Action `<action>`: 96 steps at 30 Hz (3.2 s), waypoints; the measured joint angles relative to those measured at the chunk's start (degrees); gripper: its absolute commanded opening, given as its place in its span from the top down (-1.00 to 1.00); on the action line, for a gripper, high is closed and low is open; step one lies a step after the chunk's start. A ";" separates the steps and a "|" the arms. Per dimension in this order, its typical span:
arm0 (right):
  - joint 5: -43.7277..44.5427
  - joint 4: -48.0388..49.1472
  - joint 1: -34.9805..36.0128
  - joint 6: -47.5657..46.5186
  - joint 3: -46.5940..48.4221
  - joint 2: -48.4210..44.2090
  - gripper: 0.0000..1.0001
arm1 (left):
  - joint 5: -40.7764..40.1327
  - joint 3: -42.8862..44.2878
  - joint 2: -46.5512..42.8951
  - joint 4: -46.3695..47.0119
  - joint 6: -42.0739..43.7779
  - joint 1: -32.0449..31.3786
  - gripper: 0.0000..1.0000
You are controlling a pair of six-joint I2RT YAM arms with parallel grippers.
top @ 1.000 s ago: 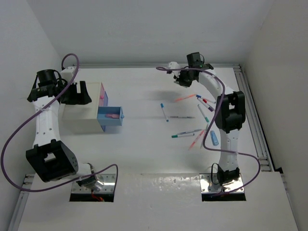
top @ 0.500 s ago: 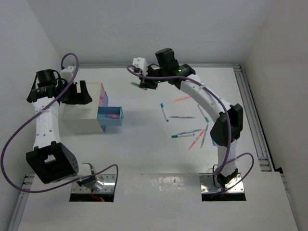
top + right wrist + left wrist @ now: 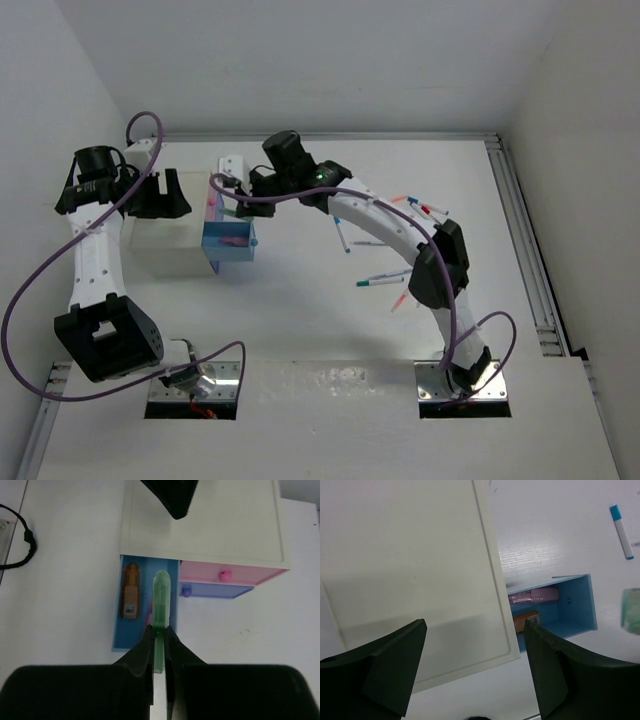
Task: Sort the stationery into containers
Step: Place the pen in the storage box, then pick up the pen from the center of the board.
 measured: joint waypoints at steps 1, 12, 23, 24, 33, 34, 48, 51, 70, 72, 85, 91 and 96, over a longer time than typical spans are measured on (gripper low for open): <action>0.02 0.39 0.55 0.28 0.00 0.76 1.00 | 0.00 -0.17 0.00 -0.04 0.00 0.07 -0.70; 0.61 2.49 3.58 3.21 0.00 4.20 0.28 | 0.04 -1.55 -0.02 -0.50 0.20 0.39 -0.70; 3.65 3.39 2.12 8.31 -3.17 1.46 0.02 | -0.17 -1.64 -1.40 -1.42 1.29 1.03 -0.70; 3.58 2.82 1.20 9.40 -5.66 -0.72 0.05 | -0.20 -1.64 -1.53 -1.46 1.53 1.03 -0.69; 6.82 -7.32 -24.02 11.39 -41.22 -36.50 0.03 | 0.68 -2.69 -2.82 -1.22 2.19 1.05 -0.70; 7.80 -7.65 -26.95 11.10 -46.34 -40.87 0.01 | 0.83 -2.69 -2.82 -1.22 2.19 1.05 -0.69; 14.01 -18.01 -54.45 6.51 -72.96 -50.97 0.05 | 1.49 -2.69 -3.06 -1.20 2.14 1.44 -0.69; 15.08 -16.26 -56.94 5.42 -73.96 -48.26 0.05 | 1.53 -2.71 -3.37 -1.20 2.14 1.44 -0.70; 19.43 -5.53 -56.83 4.52 -75.30 -34.12 0.07 | 0.61 -2.71 -3.26 -1.22 2.16 1.44 -0.69; 20.22 -4.76 -56.22 4.68 -75.91 -33.66 0.16 | 0.50 -2.71 -3.23 -1.25 2.16 1.46 -0.69; 21.27 -8.72 -51.19 6.67 -70.71 -34.69 0.91 | 0.15 -2.71 -3.15 -1.25 2.21 1.46 -0.69; 14.95 -11.13 -38.56 8.90 -46.38 -35.08 1.00 | 0.24 -2.71 -1.64 -1.29 2.21 1.46 -0.69; 9.60 -6.91 -25.27 11.85 -25.59 -29.86 1.00 | 0.42 -2.69 -0.24 -1.42 2.19 1.51 -0.69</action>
